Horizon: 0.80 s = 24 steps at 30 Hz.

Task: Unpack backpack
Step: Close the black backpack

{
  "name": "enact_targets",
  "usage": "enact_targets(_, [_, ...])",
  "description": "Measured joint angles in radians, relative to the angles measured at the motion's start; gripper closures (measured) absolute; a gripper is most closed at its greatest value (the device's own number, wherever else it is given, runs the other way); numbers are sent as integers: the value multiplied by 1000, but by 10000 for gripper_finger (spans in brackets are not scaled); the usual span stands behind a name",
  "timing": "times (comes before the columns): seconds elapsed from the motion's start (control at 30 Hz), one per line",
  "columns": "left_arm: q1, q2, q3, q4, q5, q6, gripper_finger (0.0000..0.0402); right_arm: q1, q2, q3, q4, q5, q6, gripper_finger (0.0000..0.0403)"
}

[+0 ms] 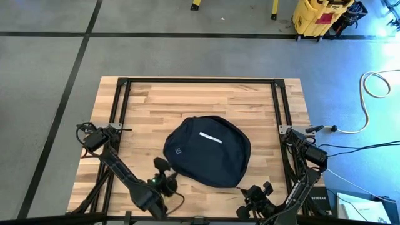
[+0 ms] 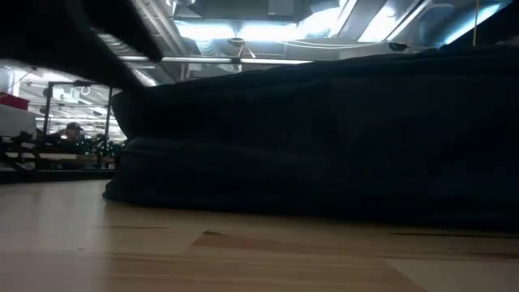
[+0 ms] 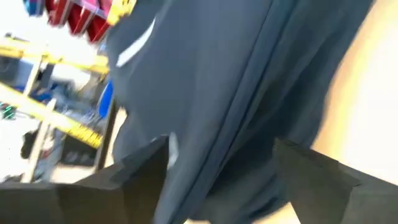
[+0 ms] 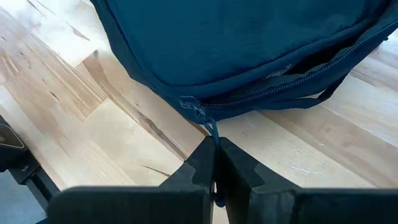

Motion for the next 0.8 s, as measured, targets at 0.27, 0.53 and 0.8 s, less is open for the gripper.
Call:
enact_targets(0.27, [49,10,5,764,102,633,116,0,0,0,7,11,0,403])
enact_targets(0.53, [129,89,4,1218,426,1014,116,0,0,0,18,44,0,403])
enact_targets(0.8, [218,184,2,1440,437,1145,119,0,0,0,18,45,-3,403])
